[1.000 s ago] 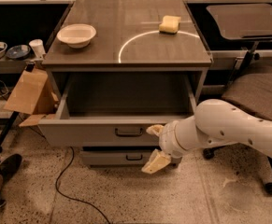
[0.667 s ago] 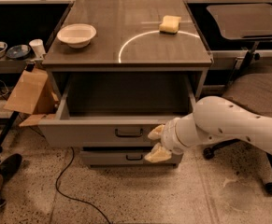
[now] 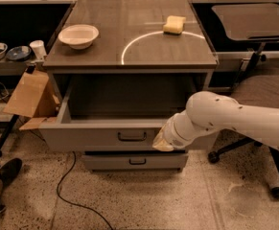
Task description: Close top drawer
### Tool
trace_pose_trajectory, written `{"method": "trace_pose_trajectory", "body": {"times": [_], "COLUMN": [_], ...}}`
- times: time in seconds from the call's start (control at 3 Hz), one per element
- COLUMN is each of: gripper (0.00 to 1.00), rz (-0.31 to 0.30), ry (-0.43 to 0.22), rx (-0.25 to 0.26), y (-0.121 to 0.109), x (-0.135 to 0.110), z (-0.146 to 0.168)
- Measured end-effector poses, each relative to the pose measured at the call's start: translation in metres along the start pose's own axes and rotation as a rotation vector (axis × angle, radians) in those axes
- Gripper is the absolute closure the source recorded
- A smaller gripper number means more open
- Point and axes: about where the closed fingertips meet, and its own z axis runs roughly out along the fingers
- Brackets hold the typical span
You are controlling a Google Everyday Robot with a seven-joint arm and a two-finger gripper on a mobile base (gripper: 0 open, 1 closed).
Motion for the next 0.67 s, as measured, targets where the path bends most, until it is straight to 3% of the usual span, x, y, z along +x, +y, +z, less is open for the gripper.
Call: {"method": "trace_pose_trajectory", "body": {"times": [0.67], "gripper": [1.0], "rz": [0.019], "ry": [0.049], "rx": [0.032], "y": [-0.038], "x": [-0.012], "z": [0.019]}}
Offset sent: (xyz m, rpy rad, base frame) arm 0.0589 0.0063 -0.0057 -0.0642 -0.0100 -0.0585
